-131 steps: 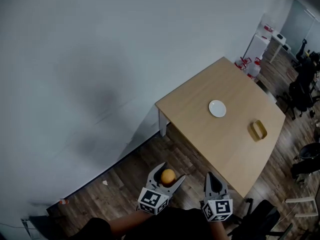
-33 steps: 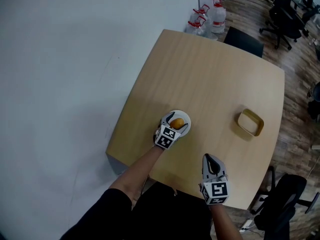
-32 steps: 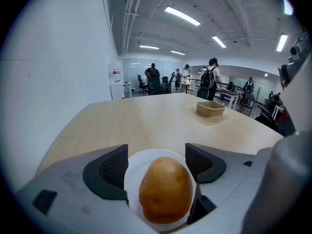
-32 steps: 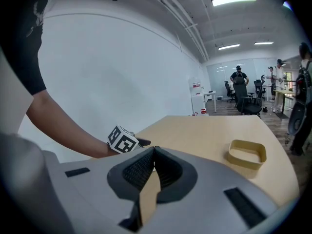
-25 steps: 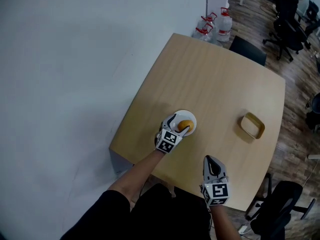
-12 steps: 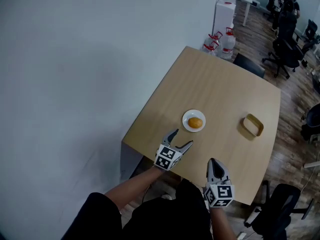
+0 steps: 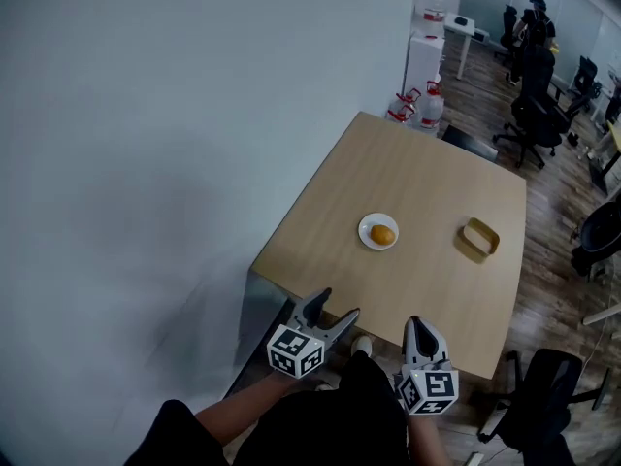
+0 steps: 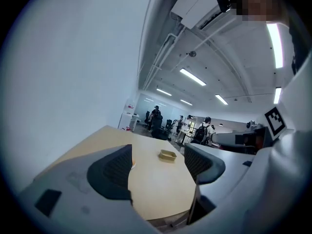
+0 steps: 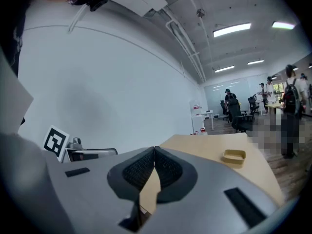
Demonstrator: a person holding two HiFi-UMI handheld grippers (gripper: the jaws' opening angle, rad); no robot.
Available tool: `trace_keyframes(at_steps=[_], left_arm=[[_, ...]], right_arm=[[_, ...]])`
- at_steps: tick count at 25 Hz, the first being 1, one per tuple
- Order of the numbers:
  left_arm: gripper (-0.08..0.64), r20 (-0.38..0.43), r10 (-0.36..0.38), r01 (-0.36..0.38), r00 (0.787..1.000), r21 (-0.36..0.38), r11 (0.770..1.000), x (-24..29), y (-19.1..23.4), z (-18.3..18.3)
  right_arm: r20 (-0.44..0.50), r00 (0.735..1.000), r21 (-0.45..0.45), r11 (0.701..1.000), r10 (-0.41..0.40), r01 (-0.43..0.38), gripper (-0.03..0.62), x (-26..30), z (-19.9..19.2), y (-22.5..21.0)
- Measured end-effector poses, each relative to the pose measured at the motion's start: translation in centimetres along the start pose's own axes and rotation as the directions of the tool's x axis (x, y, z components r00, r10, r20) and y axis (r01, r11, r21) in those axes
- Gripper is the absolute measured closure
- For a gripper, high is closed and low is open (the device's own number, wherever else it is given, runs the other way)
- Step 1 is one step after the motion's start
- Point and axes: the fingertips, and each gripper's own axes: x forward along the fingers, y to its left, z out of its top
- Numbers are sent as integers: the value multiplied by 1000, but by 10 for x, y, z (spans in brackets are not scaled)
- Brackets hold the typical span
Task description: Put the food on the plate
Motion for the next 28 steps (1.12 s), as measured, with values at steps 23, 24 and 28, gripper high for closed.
trace_keyframes(at_steps=[23,24,28], left_arm=[[535,132,92,-104,987,89,991,-121,-53,24],[535,131,90,-102,987,86,991,-119,-53,22],[535,138,76,-88,988,79,993,-114,-58,21]], right_arm=[[10,999,-176,983,-42,43,532,-73,-13,70],[6,999,-181,983,-41,42,532,-72,-14,70],[6,999,-205,978,-39,39,532,-71,-13,69]])
